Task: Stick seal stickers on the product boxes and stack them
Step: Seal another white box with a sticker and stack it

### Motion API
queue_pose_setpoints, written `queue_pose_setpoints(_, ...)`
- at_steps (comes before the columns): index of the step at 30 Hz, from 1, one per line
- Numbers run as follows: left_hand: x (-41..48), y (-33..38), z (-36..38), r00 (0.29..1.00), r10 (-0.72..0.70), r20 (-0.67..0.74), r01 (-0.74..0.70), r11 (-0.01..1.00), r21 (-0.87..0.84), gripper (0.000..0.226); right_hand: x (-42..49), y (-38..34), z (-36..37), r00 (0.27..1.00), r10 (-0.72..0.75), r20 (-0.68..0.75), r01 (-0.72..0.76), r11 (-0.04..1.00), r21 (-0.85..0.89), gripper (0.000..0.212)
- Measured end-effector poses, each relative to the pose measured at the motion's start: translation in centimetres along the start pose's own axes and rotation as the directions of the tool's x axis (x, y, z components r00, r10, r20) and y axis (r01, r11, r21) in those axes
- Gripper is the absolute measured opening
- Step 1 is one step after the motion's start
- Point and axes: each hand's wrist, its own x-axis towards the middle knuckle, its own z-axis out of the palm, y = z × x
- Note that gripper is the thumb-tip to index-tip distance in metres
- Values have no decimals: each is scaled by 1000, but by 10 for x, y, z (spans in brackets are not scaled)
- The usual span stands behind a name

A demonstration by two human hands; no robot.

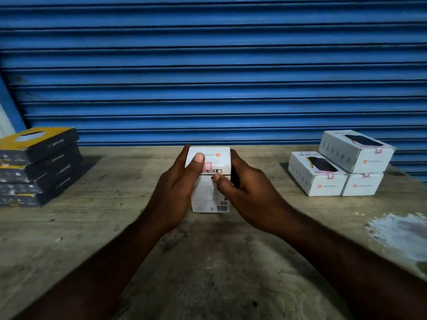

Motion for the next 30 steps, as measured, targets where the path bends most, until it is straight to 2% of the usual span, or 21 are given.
queue_pose_setpoints(3, -1, 2, 2, 1000, -12, 15, 12, 1000, 3, 61, 0, 2, -1, 1000, -2, -1, 2, 999, 39, 43)
queue_pose_setpoints(7, 0, 2, 5, 998, -49, -27, 48, 998, -48, 84, -1, 0, -2, 999, 32, -15, -28, 971, 239, 56)
queue_pose_setpoints(10, 0, -1, 6, 998, -49, -28, 48, 997, -62, 76, 3, -4, -1, 996, 81, -40, -62, 934, 352, 83)
queue_pose_setpoints(11, -1, -1, 7, 999, -46, -27, 44, 996, -72, 72, 4, -4, -2, 995, 86, -52, -62, 931, 361, 85)
queue_pose_setpoints(15, -3, 0, 11, 1000, -22, 5, 22, 994, -107, 67, 8, -2, -9, 991, 80, -108, -40, 942, 333, 61)
queue_pose_setpoints(19, -3, 1, 9, 1000, 0, 13, 1, 999, -46, 72, 8, 1, -10, 991, 61, -120, -24, 957, 290, 42)
queue_pose_setpoints(24, -5, 5, 8, 995, 94, 24, -97, 984, 148, 83, 7, 1, -11, 985, 32, -169, 13, 965, 262, 26)
queue_pose_setpoints(27, -5, 7, 7, 989, 145, 9, -143, 956, 256, 95, 7, -1, -9, 992, 65, -108, -24, 938, 345, 25)
queue_pose_setpoints(30, -1, 3, 3, 979, 206, -11, -188, 914, 359, 94, 8, 1, -8, 994, 104, -40, -79, 912, 401, 22)
